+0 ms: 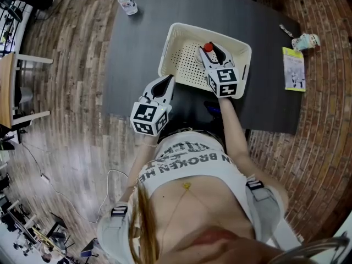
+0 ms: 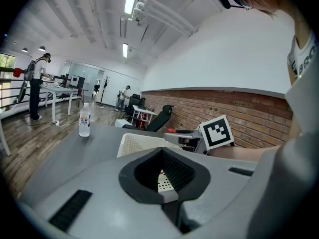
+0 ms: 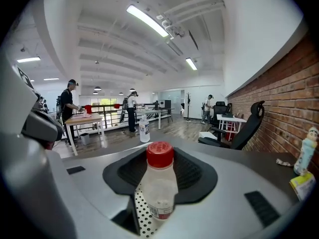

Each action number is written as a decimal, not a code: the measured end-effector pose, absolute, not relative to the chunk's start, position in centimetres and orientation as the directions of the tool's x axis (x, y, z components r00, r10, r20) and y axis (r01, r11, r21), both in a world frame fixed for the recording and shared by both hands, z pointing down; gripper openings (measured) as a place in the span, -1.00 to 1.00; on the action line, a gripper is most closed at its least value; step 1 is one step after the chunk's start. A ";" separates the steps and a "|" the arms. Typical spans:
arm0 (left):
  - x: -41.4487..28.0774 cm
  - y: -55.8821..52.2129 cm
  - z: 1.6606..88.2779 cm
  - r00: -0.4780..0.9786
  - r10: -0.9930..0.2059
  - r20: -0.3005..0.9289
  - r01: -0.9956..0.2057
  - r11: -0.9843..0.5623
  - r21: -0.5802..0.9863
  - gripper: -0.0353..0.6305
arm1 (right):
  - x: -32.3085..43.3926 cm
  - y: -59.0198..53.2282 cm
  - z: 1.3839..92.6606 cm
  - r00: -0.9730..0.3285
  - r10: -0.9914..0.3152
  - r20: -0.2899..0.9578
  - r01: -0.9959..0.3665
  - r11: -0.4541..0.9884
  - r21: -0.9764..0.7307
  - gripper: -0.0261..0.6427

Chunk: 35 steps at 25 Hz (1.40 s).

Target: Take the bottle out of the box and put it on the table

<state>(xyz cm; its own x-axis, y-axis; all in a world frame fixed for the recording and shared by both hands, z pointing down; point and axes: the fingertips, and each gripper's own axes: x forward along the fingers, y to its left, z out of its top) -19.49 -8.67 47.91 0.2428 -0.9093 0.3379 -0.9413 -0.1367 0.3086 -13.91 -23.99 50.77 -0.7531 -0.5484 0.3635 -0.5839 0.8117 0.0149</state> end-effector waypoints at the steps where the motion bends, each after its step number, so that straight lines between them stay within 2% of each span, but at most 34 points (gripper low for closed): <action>1: -19.4 -8.6 47.8 0.247 -0.909 0.336 -0.940 -0.142 0.309 -0.88 | -13.9 -23.8 50.4 -0.757 -0.544 0.362 -0.578 0.816 0.018 -0.45; 19: -16.9 -10.0 47.7 0.344 -0.888 0.305 -0.916 -0.246 0.317 -0.88 | -12.1 -21.6 39.3 -0.818 -0.508 0.271 -0.526 0.850 0.005 -0.45; 35: -13.5 -10.1 48.1 0.395 -0.864 0.312 -0.903 -0.301 0.308 -0.88 | -9.9 -21.0 36.3 -0.821 -0.507 0.262 -0.524 0.852 0.007 -0.45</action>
